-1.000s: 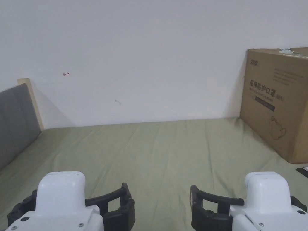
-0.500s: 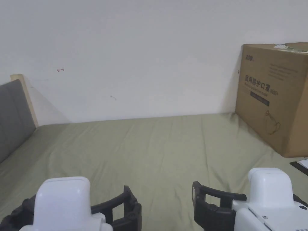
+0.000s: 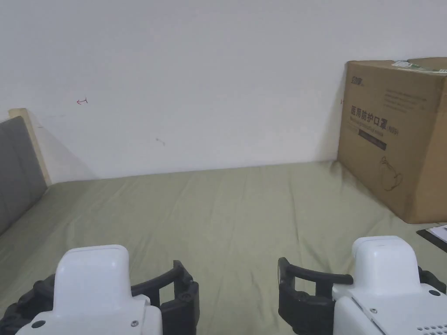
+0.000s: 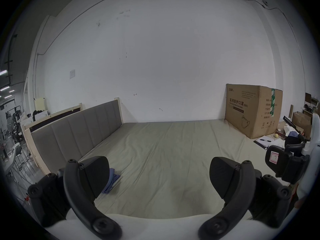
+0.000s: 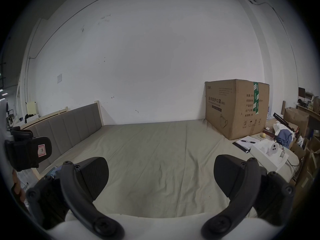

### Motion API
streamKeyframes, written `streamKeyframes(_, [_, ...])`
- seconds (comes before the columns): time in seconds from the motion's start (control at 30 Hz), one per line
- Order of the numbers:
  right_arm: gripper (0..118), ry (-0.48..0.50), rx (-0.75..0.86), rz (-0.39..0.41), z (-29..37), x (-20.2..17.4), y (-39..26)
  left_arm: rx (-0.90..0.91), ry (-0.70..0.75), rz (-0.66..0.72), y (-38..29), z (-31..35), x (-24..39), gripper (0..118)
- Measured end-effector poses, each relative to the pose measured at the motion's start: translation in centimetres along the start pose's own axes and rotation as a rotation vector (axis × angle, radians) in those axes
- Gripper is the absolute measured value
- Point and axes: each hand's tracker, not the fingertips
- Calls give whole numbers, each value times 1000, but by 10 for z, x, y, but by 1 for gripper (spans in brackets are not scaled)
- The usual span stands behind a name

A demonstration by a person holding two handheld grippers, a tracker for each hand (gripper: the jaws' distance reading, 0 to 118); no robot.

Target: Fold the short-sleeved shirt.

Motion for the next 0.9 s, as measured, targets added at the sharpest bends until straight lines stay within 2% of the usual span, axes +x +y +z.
streamKeyframes(0.1, [118,-3,5,-4,0,1,1,32,-47,7,1,2,-4,115])
streamKeyframes(0.27, [118,-8,7,-17,1,2,1,53,-34,3,2,2,2,115])
streamKeyframes(0.73, [118,-9,1,-32,3,7,0,-32,-40,79,-3,5,-4,115])
streamKeyframes(0.9, [118,-6,-5,-20,4,6,-1,-63,-94,129,-4,4,-9,115])
